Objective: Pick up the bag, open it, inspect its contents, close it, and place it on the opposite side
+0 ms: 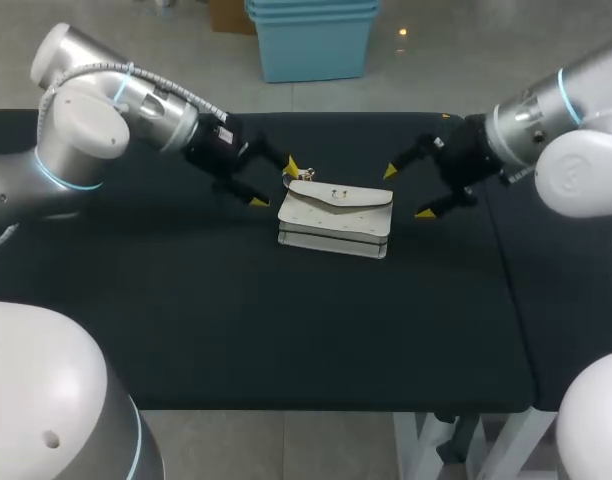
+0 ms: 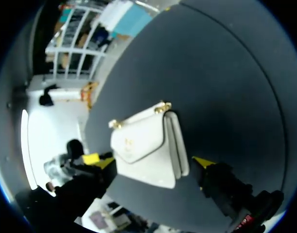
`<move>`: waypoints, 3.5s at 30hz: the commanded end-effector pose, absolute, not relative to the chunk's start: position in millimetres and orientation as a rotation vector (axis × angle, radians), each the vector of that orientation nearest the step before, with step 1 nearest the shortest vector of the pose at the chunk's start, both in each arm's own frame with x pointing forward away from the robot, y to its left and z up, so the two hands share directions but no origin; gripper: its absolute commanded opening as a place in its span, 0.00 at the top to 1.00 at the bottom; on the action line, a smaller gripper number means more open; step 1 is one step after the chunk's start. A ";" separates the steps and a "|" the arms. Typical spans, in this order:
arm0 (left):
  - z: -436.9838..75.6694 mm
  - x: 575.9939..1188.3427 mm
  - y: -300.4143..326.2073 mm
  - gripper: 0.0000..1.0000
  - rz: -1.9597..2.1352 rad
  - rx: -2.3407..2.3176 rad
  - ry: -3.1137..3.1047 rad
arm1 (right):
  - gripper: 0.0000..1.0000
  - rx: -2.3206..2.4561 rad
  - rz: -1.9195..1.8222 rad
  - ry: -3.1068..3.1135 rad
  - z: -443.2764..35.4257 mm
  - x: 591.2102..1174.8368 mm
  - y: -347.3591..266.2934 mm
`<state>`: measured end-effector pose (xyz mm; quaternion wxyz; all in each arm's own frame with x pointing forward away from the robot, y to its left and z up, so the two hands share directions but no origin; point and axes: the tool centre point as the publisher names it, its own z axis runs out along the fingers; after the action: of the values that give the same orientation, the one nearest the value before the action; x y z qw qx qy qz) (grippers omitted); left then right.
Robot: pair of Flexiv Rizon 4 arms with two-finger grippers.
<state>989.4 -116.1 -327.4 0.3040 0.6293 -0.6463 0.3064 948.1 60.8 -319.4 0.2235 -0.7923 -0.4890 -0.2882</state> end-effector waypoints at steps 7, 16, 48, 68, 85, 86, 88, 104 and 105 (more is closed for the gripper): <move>-341.0 1003.4 -122.3 0.00 0.831 1.546 -1.631 | 0.00 -2.075 -0.788 -1.327 -345.1 959.8 70.5; -342.3 1014.4 -128.8 0.00 0.855 1.482 -1.583 | 0.00 -1.990 -0.780 -1.242 -357.3 977.6 76.6; -362.3 1012.8 -149.4 1.00 0.790 1.435 -1.530 | 0.73 -1.887 -0.771 -1.166 -381.1 966.0 99.2; -359.4 1003.8 -141.6 1.00 0.813 1.445 -1.559 | 0.52 -1.908 -0.841 -1.131 -373.3 966.0 95.4; -355.7 998.1 -137.2 0.46 0.812 1.436 -1.613 | 1.00 -1.908 -0.875 -1.148 -371.9 972.4 91.9; -353.7 997.1 -135.9 0.00 0.817 1.438 -1.616 | 0.79 -1.908 -0.876 -1.150 -371.7 971.4 91.8; -348.8 994.4 -132.7 0.00 0.826 1.438 -1.625 | 0.05 -1.909 -0.880 -1.153 -370.8 968.6 90.4; -317.7 975.5 -98.2 0.00 0.861 1.487 -1.641 | 0.70 -1.909 -0.884 -1.208 -361.1 943.9 79.7; -317.1 975.4 -96.0 0.00 0.853 1.501 -1.646 | 0.74 -1.907 -0.880 -1.215 -361.2 942.6 80.9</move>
<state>985.2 -99.3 -325.3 0.3886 0.5714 -0.6453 0.3256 945.9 80.3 -362.8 0.3517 -0.7356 -0.4686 -0.3401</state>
